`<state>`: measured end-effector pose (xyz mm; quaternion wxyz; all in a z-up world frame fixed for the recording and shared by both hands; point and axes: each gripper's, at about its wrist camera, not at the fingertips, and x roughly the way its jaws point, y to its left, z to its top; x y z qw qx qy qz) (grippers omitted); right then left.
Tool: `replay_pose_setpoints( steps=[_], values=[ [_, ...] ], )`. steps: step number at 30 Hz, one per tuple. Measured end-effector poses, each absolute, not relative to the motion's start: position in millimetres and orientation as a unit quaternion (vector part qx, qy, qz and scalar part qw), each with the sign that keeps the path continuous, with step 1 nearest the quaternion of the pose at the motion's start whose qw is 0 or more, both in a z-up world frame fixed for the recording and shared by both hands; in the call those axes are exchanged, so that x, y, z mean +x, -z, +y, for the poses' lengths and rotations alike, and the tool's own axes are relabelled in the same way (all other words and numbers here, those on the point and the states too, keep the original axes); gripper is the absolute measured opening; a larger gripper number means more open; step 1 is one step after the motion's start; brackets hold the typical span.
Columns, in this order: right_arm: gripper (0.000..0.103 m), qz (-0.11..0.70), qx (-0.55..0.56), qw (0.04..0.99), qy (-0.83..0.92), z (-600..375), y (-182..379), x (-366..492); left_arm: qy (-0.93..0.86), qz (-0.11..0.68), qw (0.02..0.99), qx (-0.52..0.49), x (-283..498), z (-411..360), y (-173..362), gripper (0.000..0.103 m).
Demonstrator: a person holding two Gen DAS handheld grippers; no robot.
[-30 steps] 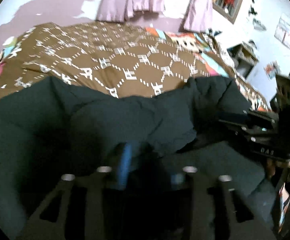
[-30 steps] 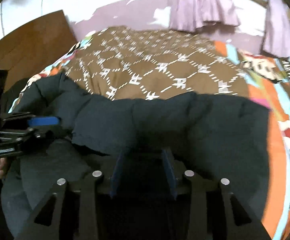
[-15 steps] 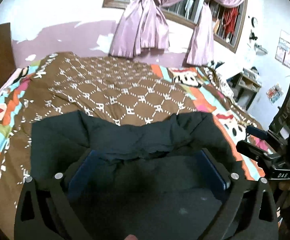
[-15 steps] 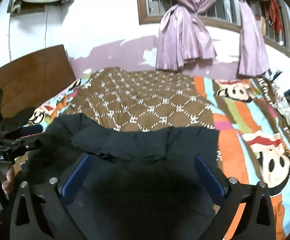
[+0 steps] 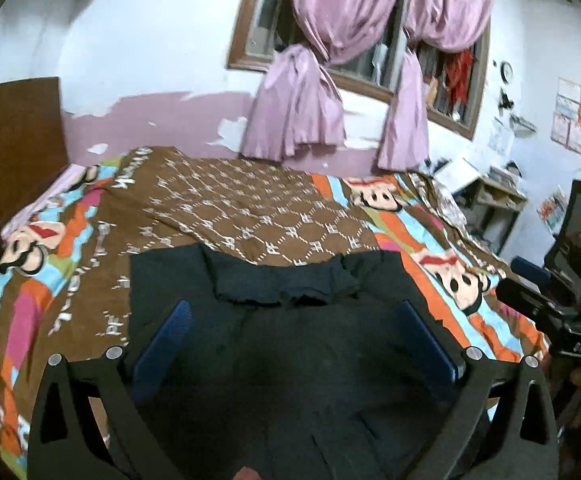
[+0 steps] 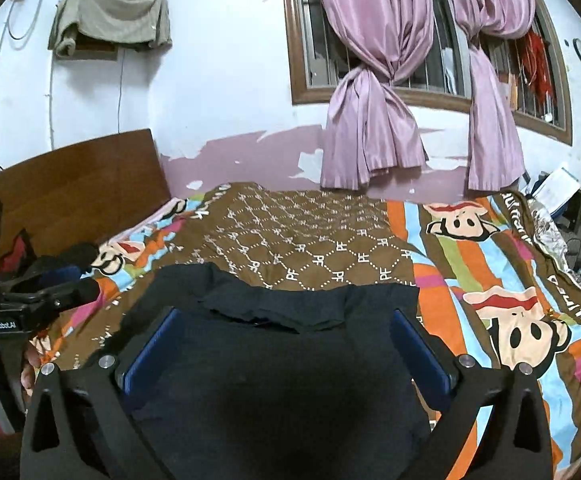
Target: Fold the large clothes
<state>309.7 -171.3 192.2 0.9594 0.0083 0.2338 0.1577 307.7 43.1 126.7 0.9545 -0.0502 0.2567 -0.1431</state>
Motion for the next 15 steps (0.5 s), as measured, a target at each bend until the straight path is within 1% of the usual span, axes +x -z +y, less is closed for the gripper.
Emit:
replay_pose_setpoints(
  steps=[7, 15],
  values=[
    [0.103, 0.224, 0.029, 0.960, -0.165, -166, -210, 259, 0.106, 0.234, 0.965, -0.046, 247, 58, -151, 0.101],
    [0.103, 0.217, 0.024, 0.961, -0.170, -158, -217, 207, 0.094, 0.221, 0.971, -0.007, 188, 62, -159, 0.101]
  ],
)
